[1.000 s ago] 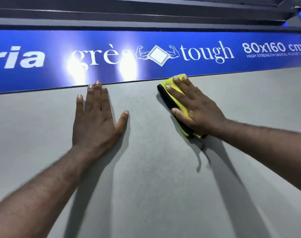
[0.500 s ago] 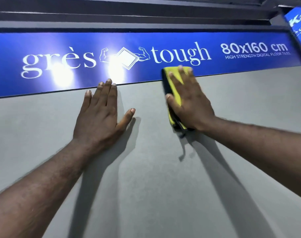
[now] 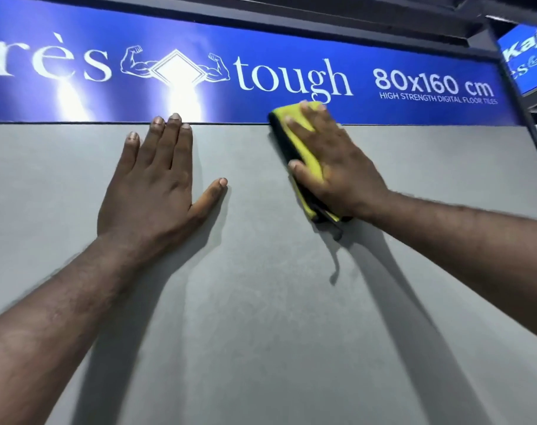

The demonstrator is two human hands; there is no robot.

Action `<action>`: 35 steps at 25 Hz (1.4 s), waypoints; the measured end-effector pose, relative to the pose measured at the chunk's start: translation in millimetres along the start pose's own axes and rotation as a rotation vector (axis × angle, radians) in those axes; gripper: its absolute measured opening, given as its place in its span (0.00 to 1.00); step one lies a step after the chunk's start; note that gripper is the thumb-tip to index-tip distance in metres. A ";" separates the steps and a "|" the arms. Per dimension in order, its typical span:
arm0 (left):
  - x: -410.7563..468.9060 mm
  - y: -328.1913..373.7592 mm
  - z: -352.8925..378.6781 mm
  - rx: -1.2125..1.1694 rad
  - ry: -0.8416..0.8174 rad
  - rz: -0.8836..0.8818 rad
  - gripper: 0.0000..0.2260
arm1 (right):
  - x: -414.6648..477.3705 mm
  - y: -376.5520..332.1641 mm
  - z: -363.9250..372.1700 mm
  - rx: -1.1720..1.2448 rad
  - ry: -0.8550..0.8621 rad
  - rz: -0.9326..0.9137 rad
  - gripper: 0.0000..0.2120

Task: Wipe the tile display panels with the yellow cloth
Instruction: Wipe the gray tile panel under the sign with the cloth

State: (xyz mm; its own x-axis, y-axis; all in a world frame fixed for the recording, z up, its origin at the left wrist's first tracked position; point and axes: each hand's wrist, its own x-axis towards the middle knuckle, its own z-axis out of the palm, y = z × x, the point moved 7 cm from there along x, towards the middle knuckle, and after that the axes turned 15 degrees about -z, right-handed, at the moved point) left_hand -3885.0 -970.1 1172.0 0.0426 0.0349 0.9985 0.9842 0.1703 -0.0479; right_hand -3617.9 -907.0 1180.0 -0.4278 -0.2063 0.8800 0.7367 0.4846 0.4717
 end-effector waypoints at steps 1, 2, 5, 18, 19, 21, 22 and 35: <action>-1.3 1.0 0.2 0.001 0.004 0.000 0.44 | -7.1 15.4 1.3 0.079 0.037 0.234 0.33; -2.3 2.0 0.8 0.001 0.008 0.003 0.44 | -13.3 16.6 1.7 0.094 0.044 0.324 0.33; -3.0 0.8 1.7 0.001 0.025 0.014 0.43 | -19.5 -11.2 2.2 0.007 -0.059 -0.132 0.33; -7.2 1.5 5.1 0.000 0.087 0.042 0.42 | -43.0 29.2 -5.3 0.080 0.035 0.488 0.32; -7.6 2.1 5.2 0.000 0.075 0.052 0.42 | -40.4 14.6 -3.0 0.038 -0.004 0.333 0.32; -10.6 2.9 4.1 0.000 0.056 0.070 0.42 | -48.8 3.6 -3.0 -0.007 -0.102 0.055 0.32; -13.0 2.7 3.7 0.000 0.050 0.074 0.42 | -52.9 12.9 -7.8 -0.023 -0.101 0.076 0.32; -19.2 96.4 11.1 0.009 0.036 0.227 0.38 | -73.3 78.1 -11.9 0.009 -0.048 0.085 0.33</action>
State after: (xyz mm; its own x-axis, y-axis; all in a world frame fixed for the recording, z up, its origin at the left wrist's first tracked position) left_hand -3792.8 -943.4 1148.0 0.2694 0.0385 0.9623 0.9470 0.1712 -0.2720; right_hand -3522.8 -864.1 1153.0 -0.3883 -0.1229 0.9133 0.7670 0.5063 0.3943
